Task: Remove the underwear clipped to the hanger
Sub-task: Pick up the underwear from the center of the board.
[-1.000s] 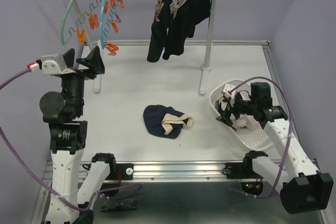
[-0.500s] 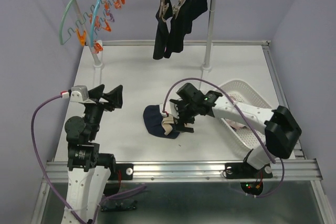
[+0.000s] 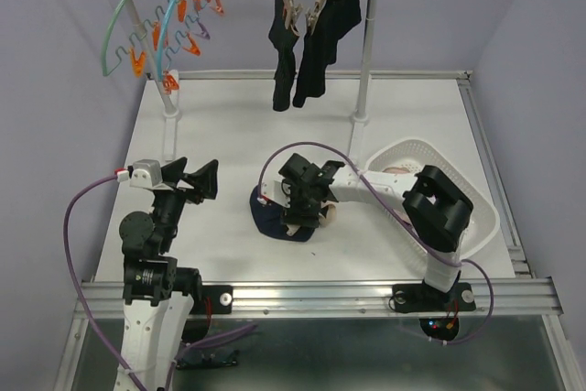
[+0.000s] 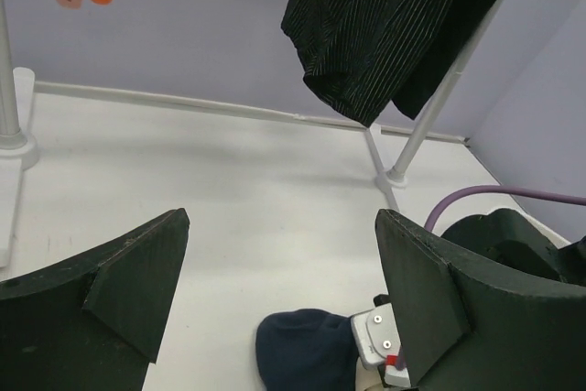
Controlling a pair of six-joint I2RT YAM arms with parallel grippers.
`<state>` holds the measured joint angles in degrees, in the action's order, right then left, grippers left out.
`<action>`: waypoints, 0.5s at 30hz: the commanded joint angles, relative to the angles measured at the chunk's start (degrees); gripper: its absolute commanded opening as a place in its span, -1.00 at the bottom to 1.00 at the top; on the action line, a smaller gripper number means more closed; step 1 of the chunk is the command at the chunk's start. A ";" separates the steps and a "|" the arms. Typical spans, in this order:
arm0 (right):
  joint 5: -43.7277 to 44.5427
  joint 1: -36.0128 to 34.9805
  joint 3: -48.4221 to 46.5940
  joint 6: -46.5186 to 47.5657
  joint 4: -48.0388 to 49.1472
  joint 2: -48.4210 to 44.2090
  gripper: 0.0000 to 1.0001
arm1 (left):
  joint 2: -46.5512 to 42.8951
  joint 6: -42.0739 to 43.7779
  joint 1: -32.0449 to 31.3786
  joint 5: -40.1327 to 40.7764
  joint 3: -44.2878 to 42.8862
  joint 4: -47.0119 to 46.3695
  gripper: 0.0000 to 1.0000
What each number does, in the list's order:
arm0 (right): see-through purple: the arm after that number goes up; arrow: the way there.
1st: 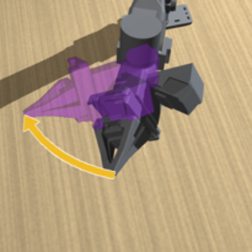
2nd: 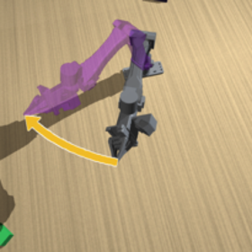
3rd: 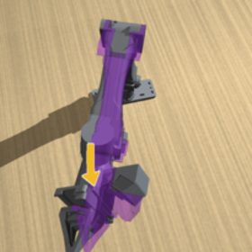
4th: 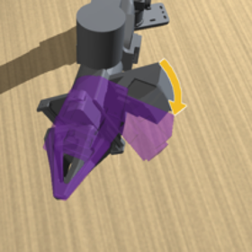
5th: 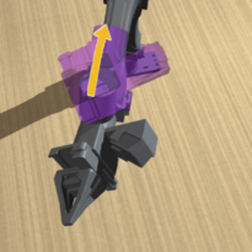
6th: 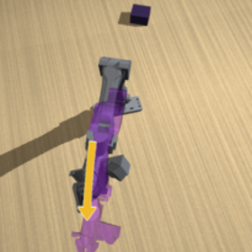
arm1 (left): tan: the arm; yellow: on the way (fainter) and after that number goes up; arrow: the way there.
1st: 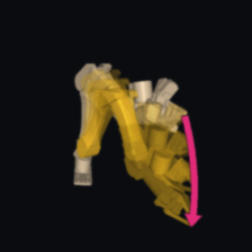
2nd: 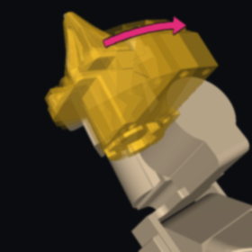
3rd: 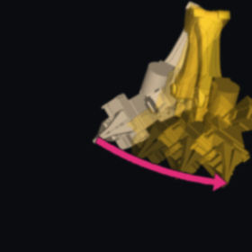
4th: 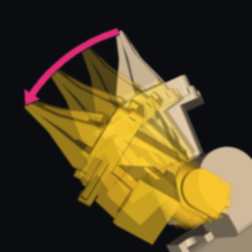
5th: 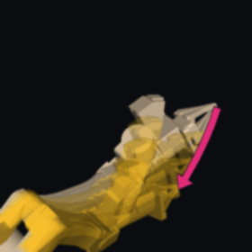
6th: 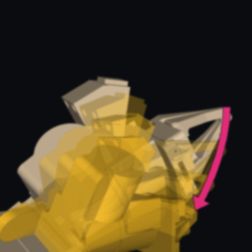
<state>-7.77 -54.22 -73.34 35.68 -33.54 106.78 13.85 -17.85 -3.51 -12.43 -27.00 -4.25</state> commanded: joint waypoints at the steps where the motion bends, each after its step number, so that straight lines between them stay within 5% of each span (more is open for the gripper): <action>1: 0.74 -0.72 -3.56 -2.37 1.46 1.23 0.31 | -0.05 1.06 0.26 -0.84 0.38 -2.43 0.90; 2: 0.65 -0.72 -3.65 -2.89 1.37 1.32 0.03 | 0.04 1.32 0.26 -0.85 0.37 -2.34 0.89; 3: 0.83 -0.63 -3.74 -3.25 1.37 1.32 -0.65 | -0.05 1.32 0.26 -0.58 0.37 -2.25 0.89; 5: 0.30 -0.80 -3.48 -2.38 0.85 0.27 -0.99 | -0.14 1.41 0.26 -0.49 0.46 -2.34 0.90; 11: -3.99 0.60 -2.51 4.91 -6.61 -9.37 -0.99 | -0.22 1.41 0.26 -0.32 0.46 -2.43 0.90; 15: -10.40 8.58 -3.82 6.86 -11.63 -17.36 -0.99 | -0.22 1.32 0.26 -0.58 0.55 -2.52 0.89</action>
<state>-11.53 -52.07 -73.71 39.33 -40.45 98.50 13.89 -17.41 -3.51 -12.43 -26.72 -4.01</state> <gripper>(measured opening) 0.073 0.946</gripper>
